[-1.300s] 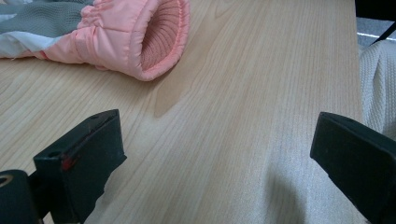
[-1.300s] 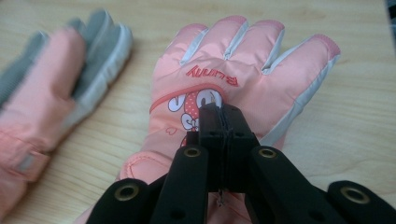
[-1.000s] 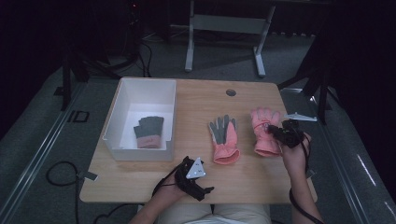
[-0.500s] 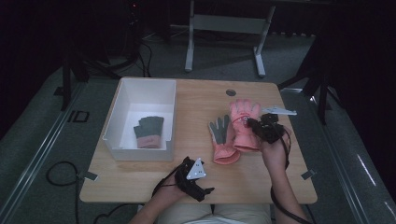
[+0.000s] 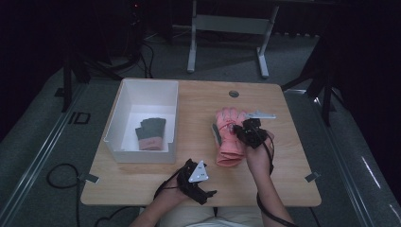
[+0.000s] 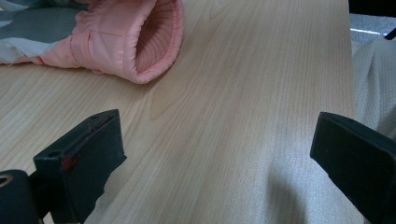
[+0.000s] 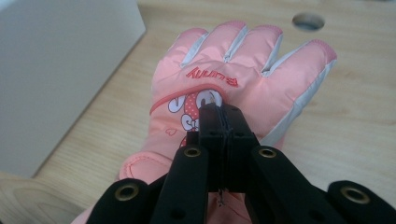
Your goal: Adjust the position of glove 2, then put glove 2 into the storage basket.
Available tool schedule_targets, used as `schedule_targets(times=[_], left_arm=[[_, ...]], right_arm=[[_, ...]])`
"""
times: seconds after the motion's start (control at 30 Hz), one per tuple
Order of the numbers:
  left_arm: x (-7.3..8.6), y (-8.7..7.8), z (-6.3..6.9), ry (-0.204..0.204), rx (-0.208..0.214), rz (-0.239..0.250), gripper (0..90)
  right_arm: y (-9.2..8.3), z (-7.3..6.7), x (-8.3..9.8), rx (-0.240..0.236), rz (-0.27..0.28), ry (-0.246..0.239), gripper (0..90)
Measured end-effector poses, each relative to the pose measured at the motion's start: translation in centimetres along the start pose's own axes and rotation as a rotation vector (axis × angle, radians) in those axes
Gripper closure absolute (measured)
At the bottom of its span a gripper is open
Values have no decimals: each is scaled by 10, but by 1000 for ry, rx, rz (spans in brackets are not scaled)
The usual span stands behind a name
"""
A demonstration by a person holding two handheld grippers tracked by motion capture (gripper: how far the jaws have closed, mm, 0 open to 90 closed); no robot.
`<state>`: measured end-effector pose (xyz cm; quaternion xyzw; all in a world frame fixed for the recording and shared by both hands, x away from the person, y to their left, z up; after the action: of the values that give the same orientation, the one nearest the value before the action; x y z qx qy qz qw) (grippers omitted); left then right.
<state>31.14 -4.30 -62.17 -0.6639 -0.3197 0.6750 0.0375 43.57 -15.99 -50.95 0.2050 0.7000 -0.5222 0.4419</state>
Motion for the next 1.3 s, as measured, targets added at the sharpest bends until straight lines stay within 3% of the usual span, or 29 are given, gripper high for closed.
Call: schedule_targets(times=[0.23, 0.57, 0.73, 0.93, 1.0, 1.07, 1.13, 1.3], left_arm=[[1, 1, 0, -5, 4, -5, 24], [0, 0, -1, -15, 4, -1, 24], [0, -1, -2, -39, 8, -6, 24], [-4, -5, -3, -59, 3, 10, 24], [-12, -7, 0, -42, 4, 22, 24], [-19, -8, 0, -59, 14, 37, 24], [-27, -11, -1, -73, 19, 57, 24], [-51, -20, -11, -78, -14, 100, 25]], right_arm=[[22, 2, 21, 14, -64, -2, 884], [40, -1, 32, -27, -99, -18, 827], [27, -3, 22, -59, -78, -31, 719], [4, 8, 8, -70, -19, -47, 710], [-3, 16, 6, -77, -5, -54, 682], [-6, 20, 7, -87, -4, -55, 662], [-11, 24, 8, -92, 2, -86, 647], [-21, 34, 11, -111, 13, -111, 662]])
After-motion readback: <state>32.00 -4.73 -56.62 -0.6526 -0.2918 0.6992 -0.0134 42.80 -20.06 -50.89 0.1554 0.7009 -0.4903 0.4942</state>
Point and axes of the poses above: each handheld gripper's, and its own axes: y roughly forward along the jaws, x roughly out of its underside, z roughly to its right, the point moved 9 cm from there along y, roughly forward along the jaws, and after that the axes turned 6 degrees about z, right-handed, at the moved point
